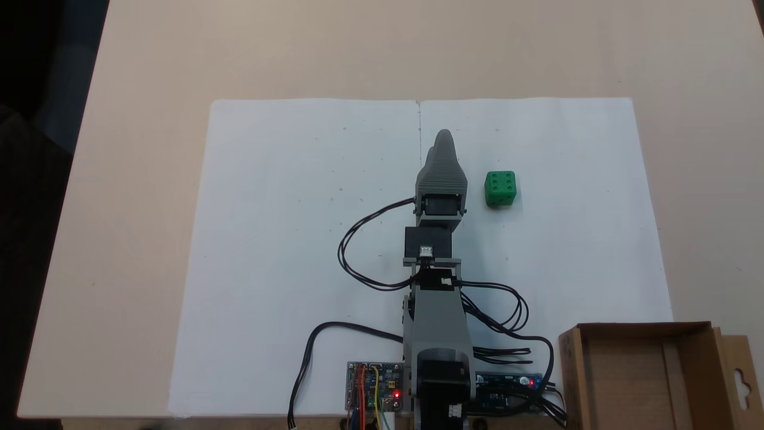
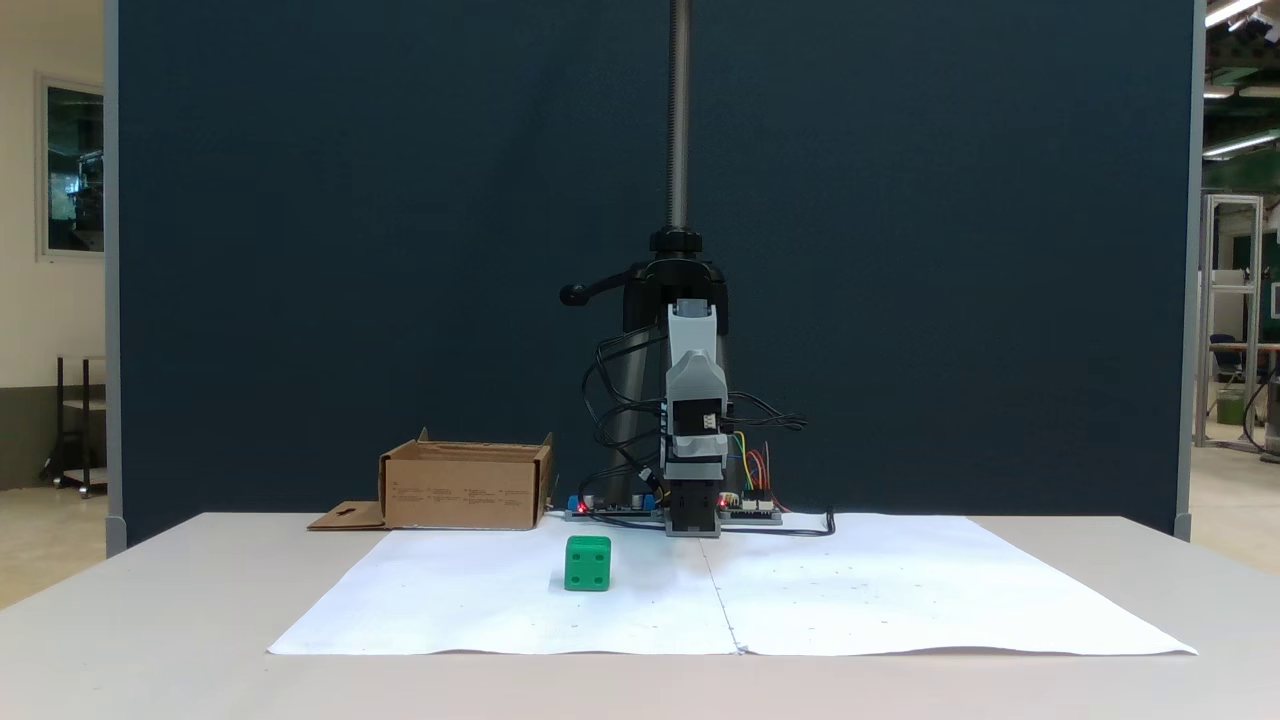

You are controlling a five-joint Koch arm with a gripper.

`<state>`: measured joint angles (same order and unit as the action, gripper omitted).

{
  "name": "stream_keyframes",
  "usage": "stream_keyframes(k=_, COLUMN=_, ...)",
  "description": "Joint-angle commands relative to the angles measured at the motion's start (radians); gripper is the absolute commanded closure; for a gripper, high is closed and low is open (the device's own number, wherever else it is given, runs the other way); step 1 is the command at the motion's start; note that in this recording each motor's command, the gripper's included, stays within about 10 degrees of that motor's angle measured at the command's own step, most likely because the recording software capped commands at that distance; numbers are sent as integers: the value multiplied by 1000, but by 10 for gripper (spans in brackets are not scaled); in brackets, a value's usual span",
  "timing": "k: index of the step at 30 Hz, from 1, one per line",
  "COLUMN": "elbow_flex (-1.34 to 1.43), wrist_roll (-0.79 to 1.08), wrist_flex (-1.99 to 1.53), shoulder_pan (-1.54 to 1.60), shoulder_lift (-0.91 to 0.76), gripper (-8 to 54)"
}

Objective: Grasp a green dice and put it in the bin.

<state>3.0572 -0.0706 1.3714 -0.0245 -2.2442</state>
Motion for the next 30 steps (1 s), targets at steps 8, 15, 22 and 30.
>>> stream_keyframes(k=8, elbow_flex=74, wrist_roll=141, wrist_flex=-81, shoulder_pan=-32, shoulder_lift=-106, gripper=20)
stream_keyframes(k=15, elbow_flex=74, wrist_roll=141, wrist_flex=-83, shoulder_pan=-43, shoulder_lift=-106, gripper=18)
stream_keyframes(k=22, elbow_flex=74, wrist_roll=141, wrist_flex=-83, shoulder_pan=-43, shoulder_lift=-106, gripper=18)
stream_keyframes(k=30, elbow_flex=74, wrist_roll=141, wrist_flex=-83, shoulder_pan=-41, shoulder_lift=-107, gripper=18)
